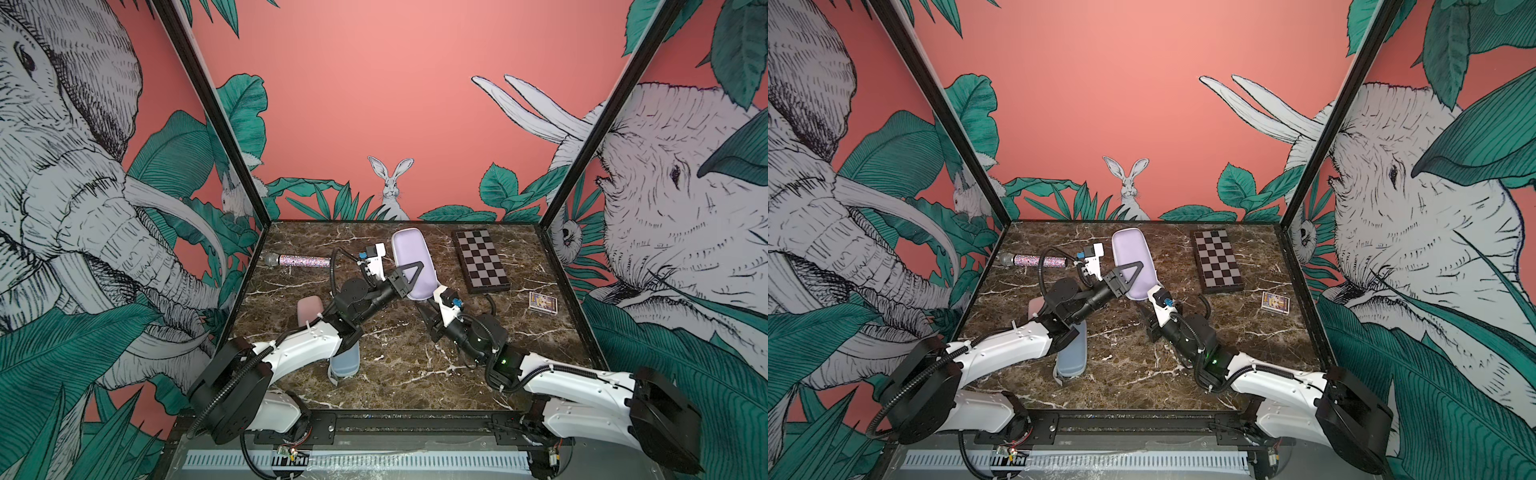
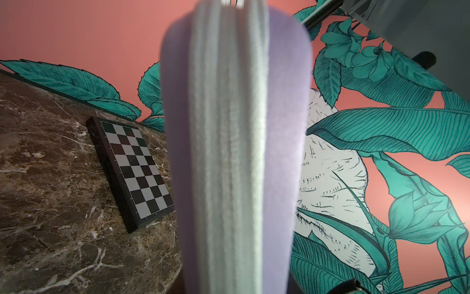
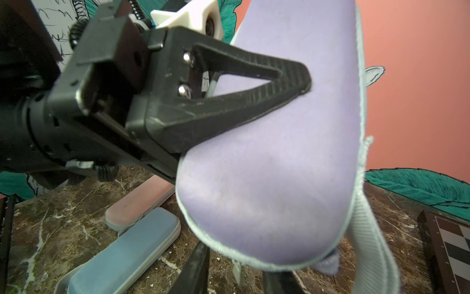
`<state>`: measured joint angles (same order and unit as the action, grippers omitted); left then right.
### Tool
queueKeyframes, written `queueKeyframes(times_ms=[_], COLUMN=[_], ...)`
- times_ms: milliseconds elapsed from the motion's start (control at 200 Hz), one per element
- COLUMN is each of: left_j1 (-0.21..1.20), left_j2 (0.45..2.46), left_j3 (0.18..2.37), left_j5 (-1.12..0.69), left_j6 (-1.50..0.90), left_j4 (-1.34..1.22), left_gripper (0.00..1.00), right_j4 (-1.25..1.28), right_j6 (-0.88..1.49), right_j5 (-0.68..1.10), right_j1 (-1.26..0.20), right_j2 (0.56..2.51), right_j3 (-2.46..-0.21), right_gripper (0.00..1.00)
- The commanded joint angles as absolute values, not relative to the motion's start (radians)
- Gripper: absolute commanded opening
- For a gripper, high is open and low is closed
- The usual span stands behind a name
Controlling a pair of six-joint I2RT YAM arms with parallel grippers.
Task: Put umbrellas into zippered umbrella sleeves
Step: Zip the zipper on the umbrella sleeve.
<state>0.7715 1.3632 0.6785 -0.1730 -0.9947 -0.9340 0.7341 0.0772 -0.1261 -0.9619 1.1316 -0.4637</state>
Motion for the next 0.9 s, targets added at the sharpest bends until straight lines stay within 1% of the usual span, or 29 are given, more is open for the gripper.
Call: queueKeyframes(times_ms=[0, 145, 355, 490, 615, 725, 820, 895], left_j1=[0.776, 0.777, 0.776, 0.776, 0.770, 0.750, 0.733, 0.726], left_j2=[1.356, 1.355, 1.358, 1.356, 1.347, 1.326, 1.302, 1.280], left_j3=[0.676, 0.667, 0.652, 0.641, 0.639, 0.630, 0.629, 0.630], left_j5=[-0.169, -0.160, -0.139, -0.123, -0.118, -0.126, -0.153, -0.172], left_j6=[-0.992, -0.992, -0.999, -0.999, -0.996, -1.011, -1.027, -1.028], left_j4=[-1.035, -1.035, -1.044, -1.049, -1.038, -1.006, -0.944, -0.889], left_gripper=[0.00, 0.00, 0.00, 0.00, 0.00, 0.00, 0.00, 0.00], right_j4=[0.771, 0.758, 0.762, 0.766, 0.737, 0.683, 0.609, 0.572], right_j6=[0.096, 0.122, 0.175, 0.181, 0.147, 0.094, 0.065, 0.052], right_j5=[-0.144, -0.176, -0.186, -0.189, -0.203, -0.254, -0.264, -0.238], right_j1=[-0.968, -0.968, -0.968, -0.968, -0.968, -0.954, -0.902, -0.841], right_j2=[1.120, 1.119, 1.123, 1.120, 1.108, 1.083, 1.064, 1.059], right_j3=[-0.504, -0.520, -0.526, -0.517, -0.512, -0.504, -0.507, -0.514], right_gripper=[0.29, 0.21, 0.07, 0.00, 0.00, 0.00, 0.00, 0.00])
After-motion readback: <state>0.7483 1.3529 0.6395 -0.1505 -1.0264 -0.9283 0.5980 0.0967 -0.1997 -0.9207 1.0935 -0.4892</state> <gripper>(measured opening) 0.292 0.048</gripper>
